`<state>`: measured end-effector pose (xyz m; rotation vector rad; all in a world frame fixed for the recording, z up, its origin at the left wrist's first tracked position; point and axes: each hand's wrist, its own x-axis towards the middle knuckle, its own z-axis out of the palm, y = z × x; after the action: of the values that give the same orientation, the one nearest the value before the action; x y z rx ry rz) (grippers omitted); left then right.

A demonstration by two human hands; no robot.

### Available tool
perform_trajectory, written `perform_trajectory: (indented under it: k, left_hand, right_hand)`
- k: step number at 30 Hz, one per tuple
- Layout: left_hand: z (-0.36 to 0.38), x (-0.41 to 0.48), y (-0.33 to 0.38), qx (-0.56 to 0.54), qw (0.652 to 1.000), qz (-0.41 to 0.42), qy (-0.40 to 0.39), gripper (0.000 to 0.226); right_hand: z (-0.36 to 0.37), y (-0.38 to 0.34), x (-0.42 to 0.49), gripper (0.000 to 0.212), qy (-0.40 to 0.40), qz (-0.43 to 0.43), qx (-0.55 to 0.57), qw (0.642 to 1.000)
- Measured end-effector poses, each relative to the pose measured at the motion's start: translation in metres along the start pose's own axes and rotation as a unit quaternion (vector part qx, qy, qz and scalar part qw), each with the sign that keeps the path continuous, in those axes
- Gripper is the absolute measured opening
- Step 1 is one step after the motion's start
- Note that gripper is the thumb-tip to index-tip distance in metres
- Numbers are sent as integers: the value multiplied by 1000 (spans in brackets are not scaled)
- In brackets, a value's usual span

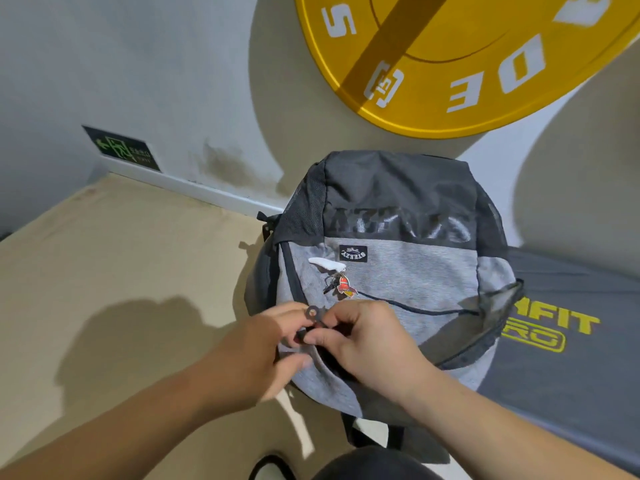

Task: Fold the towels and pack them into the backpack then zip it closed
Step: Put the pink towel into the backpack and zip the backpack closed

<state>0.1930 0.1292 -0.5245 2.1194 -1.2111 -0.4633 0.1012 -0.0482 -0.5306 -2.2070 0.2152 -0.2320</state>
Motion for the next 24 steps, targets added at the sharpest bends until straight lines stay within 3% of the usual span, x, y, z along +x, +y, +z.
perform_trajectory:
  k: [3,6,10,12,18,21,24]
  left_hand:
    - [3,9,-11,96,991,91,29,15]
    - [1,20,-18,172,978,113,40,15]
    - [-5,19,-25,171,982,62,47,15]
    - [-11,17,-28,185,981,53,38,10]
    - [-39,20,-22,226,974,33,-5,9]
    - [-45,31,-8,285,956,-32,-65,14]
    - [-41,54,37,396,903,-82,-145,12]
  right_hand:
    - [-4,-5,-6,33,11,10,-29,999]
    - [-8,-13,-14,32,23,-26,-91,995]
    - [-30,-15,-29,25,3,-89,-172,981]
    - [-47,-8,-37,40,5,-95,-182,979]
    - [-111,26,-38,45,-11,3,-143,990]
    - [-127,42,-46,43,3,49,-86,995]
    - [-124,49,-51,44,54,77,-88,992]
